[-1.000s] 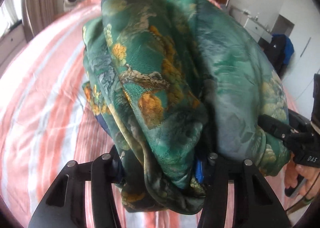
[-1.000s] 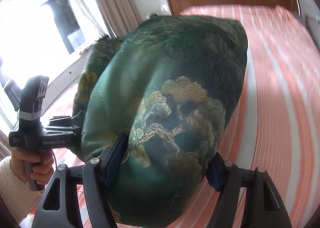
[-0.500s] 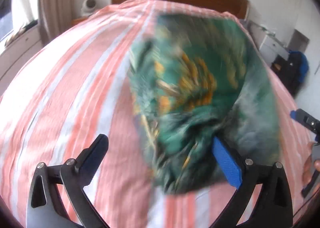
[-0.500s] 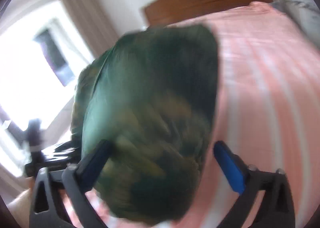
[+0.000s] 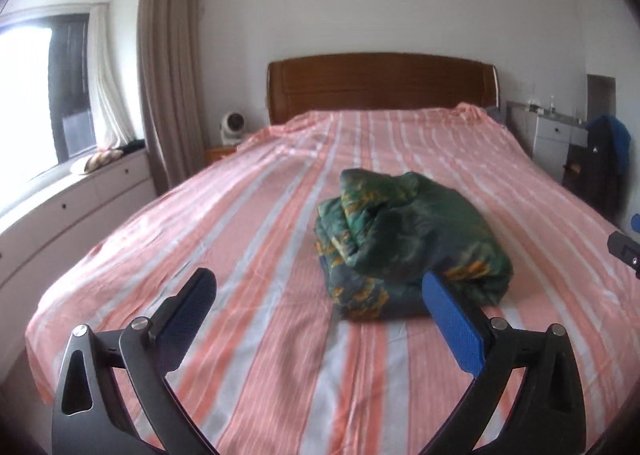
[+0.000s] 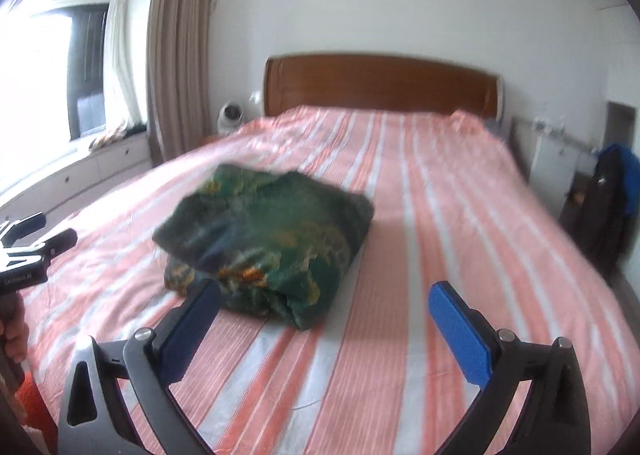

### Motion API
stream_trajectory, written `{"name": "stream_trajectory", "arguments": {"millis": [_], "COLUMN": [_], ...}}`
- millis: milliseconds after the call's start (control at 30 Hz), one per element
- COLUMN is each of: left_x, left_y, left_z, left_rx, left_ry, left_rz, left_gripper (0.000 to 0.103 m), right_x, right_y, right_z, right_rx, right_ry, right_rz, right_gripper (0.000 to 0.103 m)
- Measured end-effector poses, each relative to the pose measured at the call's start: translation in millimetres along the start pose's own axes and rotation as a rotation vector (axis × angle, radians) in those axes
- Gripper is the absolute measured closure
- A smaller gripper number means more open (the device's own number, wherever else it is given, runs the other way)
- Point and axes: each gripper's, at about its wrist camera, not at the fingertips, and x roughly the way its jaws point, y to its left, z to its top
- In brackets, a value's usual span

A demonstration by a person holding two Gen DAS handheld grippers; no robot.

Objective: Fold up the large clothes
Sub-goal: 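Release the folded jacket and withdraw both tools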

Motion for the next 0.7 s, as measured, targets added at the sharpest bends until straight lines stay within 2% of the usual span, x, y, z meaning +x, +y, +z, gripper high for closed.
{"name": "stream_trajectory", "arguments": {"millis": [67,200,267,367,433,500,567,700], "left_x": [-14.1,-45.0,-56.4,-55.2,-53.5,-56.9,-60.3,-66.2], "left_y": [-6.1,-25.2,-27.8,-32.7,-34.5,-38.6,-43.6,-44.6], "left_z": [0.8,-0.8,-5.8,-16.0,-21.3,-23.5,-25.9,-27.3], "left_rx": [0.011,0.033,0.044,0.029,0.007,0.012,0.032,0.024], "left_ry": [-0.007,-0.008,-0.004,0.051,0.084,0.101,0.109,0.128], "left_rz": [-0.005,-0.011,-0.02,-0.048,-0.041,0.0,0.034,-0.002], "left_gripper": [0.0,0.0,0.0,0.0,0.0,0.0,0.0,0.0], "right_x": [-12.4,-34.7,-58.0,-83.3,-82.3,-76.2,-76.7,-85.6], "right_y": [-8.5,-17.1,-19.5,-24.0,-20.7,-15.5,-13.1,-7.7], "right_z": [3.9,4.3,0.6,-3.5,-4.2,-10.6,-18.8,-29.7], "right_rx": [0.029,0.107,0.137,0.179,0.149,0.101,0.091,0.107], "right_ry": [-0.014,0.041,-0.009,-0.077,-0.029,0.036,0.056,0.075], "right_rz": [-0.025,-0.016,-0.031,-0.033,-0.032,-0.05,-0.042,0.001], "right_gripper": [0.0,0.0,0.0,0.0,0.0,0.0,0.0,0.0]}}
